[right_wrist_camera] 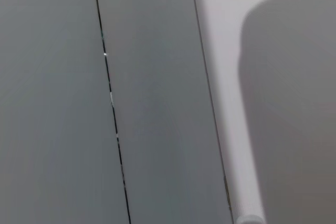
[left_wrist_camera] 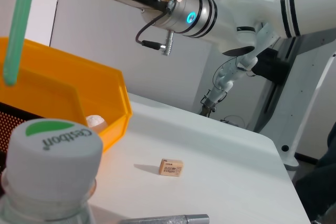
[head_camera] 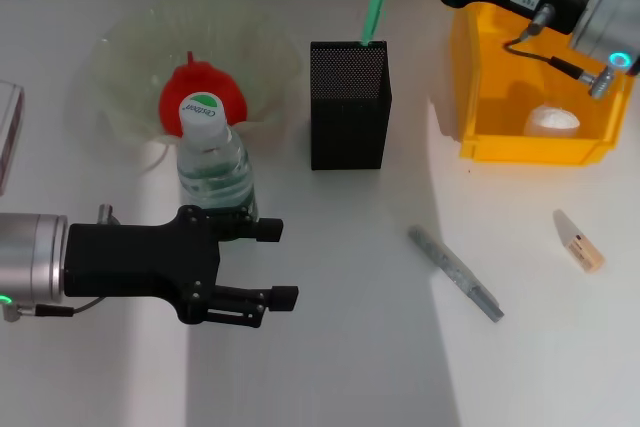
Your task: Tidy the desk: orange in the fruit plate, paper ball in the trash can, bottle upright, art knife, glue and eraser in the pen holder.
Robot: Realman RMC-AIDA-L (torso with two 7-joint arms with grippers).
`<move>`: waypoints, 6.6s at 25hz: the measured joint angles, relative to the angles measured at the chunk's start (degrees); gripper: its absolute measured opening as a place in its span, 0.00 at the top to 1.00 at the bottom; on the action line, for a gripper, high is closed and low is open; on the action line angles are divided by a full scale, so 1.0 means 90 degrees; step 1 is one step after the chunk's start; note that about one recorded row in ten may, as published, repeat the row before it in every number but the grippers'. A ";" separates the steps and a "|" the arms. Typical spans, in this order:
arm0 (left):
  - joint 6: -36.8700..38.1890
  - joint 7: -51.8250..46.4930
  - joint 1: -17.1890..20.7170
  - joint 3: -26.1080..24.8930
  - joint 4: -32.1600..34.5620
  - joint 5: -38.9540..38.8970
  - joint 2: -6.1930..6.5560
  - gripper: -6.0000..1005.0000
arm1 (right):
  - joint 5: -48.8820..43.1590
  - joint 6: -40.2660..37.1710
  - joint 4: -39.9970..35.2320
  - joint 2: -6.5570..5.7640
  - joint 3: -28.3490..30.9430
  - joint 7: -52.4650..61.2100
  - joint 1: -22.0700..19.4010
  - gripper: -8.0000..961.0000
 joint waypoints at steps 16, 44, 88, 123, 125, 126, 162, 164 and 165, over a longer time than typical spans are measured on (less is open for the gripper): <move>-0.0016 0.0016 0.0013 0.0012 -0.0002 -0.0056 0.0001 0.17 | -0.0031 0.0390 0.0410 -0.0003 -0.0249 0.0222 0.0176 0.64; -0.0016 0.0007 0.0000 0.0049 -0.0002 -0.0045 0.0001 0.17 | -0.5027 -0.3036 -0.7276 -0.0010 -0.1670 0.8751 -0.1259 0.32; 0.0081 0.0034 -0.0069 0.0136 -0.0001 -0.0059 0.0002 0.17 | -0.7191 -0.2429 -0.3250 0.0025 -0.3925 1.0969 0.1388 0.33; 0.0055 0.0056 -0.0105 0.0134 0.0025 -0.0055 0.0010 0.17 | -0.8265 -0.3447 -0.6138 -0.0002 -0.3251 1.1107 -0.0372 0.33; 0.0049 0.0056 -0.0190 0.0136 0.0021 -0.0027 0.0004 0.17 | -0.8406 -0.3454 -0.6181 -0.0003 -0.3225 1.1106 -0.0456 0.33; 0.0049 0.0056 -0.0190 0.0136 0.0021 -0.0027 0.0004 0.17 | -0.8479 -0.3449 -0.6177 -0.0004 -0.3225 1.1099 -0.0478 0.33; 0.0065 0.0008 -0.0178 0.0137 -0.0001 -0.0056 -0.0008 0.17 | -0.8552 -0.2117 -0.4545 0.0010 -0.3382 1.0505 -0.0350 0.54; 0.0067 0.0011 -0.0176 0.0137 -0.0001 -0.0059 -0.0008 0.17 | -0.8552 -0.2070 -0.4491 0.0010 -0.3381 1.0503 -0.0347 0.56; 0.0071 0.0014 -0.0175 0.0137 -0.0002 -0.0062 -0.0009 0.17 | -0.8552 -0.2070 -0.4491 0.0010 -0.3381 1.0503 -0.0347 0.57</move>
